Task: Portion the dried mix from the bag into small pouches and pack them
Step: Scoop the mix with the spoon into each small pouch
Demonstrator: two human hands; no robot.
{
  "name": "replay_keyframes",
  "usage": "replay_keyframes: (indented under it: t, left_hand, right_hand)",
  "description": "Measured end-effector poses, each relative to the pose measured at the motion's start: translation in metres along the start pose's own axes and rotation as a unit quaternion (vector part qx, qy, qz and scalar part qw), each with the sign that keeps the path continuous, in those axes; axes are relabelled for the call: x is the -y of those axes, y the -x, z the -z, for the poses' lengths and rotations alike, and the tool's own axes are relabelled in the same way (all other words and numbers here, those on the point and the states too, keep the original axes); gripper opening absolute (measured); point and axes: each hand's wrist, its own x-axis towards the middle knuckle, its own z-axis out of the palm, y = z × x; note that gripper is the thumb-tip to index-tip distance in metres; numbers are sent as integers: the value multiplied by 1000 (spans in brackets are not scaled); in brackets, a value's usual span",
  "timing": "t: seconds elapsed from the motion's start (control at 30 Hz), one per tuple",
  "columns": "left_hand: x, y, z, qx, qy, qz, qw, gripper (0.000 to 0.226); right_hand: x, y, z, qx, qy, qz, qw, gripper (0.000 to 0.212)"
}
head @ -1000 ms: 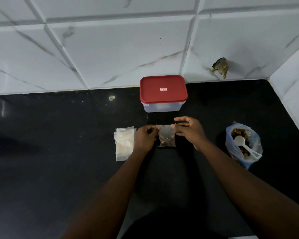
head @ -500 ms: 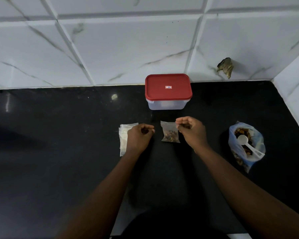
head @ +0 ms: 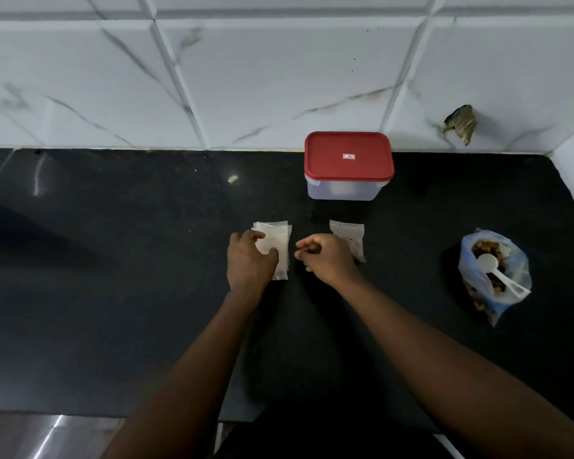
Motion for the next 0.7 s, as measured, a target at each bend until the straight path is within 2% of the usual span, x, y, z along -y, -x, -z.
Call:
replay_keyframes:
  t: [0.2,0.33,0.47,0.57,0.7]
  left_hand:
    - [11,-2,0,34,32,65,997,54]
    - [17,-2,-1,32,52,72,996,51]
    - [16,1,2,10,78,68,995,55]
    - [9,6,4,2,129,44,991,70]
    - [-6,15,3,55,193,-5,980,106]
  right_hand:
    - [9,-7,-25,-5,-4,-37,999,22]
    - [13,-8,-32,-2,-7,-44,999,33]
    - [16,-3,-30,-26,-49,-52,997,29]
    - [22,5,-20,-21,-134,-73,988,23]
    - [28,23,4,-16,-227,-65,972,13]
